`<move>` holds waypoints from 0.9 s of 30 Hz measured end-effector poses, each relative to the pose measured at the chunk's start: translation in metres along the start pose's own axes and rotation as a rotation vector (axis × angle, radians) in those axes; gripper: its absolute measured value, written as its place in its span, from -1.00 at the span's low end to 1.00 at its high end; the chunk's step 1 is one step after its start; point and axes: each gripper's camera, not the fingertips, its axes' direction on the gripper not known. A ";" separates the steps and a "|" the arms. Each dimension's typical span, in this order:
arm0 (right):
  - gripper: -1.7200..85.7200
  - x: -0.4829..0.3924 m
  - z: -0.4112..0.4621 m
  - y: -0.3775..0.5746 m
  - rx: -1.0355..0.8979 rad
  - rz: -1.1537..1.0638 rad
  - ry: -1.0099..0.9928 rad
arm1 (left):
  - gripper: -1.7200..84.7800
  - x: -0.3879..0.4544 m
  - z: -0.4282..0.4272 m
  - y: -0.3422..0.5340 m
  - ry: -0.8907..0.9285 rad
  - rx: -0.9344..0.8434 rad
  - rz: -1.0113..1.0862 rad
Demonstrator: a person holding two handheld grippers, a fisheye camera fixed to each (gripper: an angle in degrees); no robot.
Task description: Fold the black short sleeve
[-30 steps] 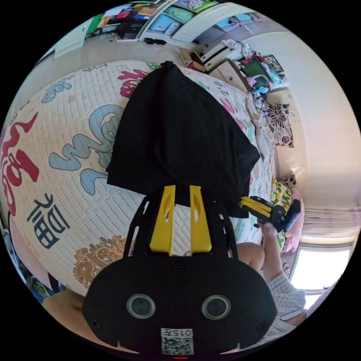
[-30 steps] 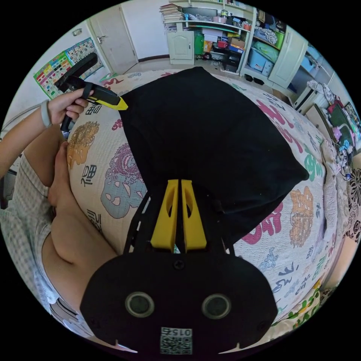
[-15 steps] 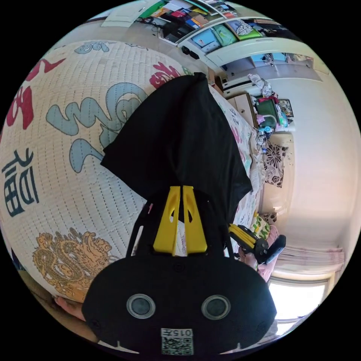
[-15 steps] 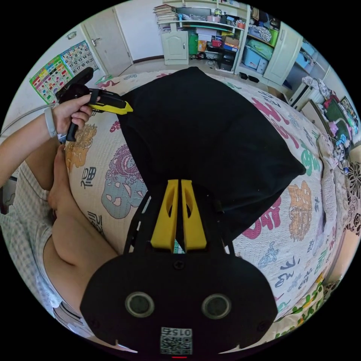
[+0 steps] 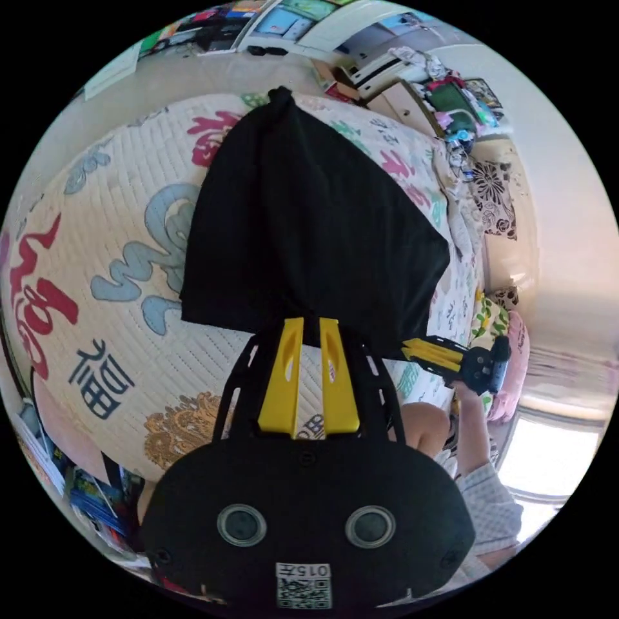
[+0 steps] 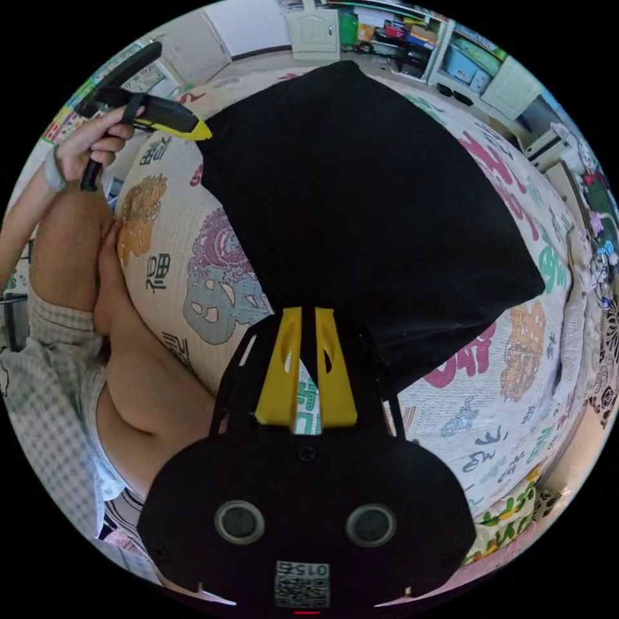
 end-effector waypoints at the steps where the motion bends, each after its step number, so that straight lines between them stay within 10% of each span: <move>1: -0.85 0.011 -0.016 0.001 0.067 0.034 -0.044 | -0.79 0.002 -0.012 0.002 -0.077 0.046 0.065; 12: -0.75 0.100 -0.069 -0.258 0.355 0.039 -0.135 | -0.74 -0.056 0.020 -0.015 -0.054 -0.011 0.136; 17: -0.70 0.112 -0.028 -0.411 0.081 0.002 -0.131 | -0.81 -0.046 0.043 -0.027 -0.024 -0.068 0.191; 27: -0.90 0.121 -0.036 -0.403 0.018 -0.153 0.011 | -0.96 -0.019 0.032 -0.011 0.131 0.031 0.226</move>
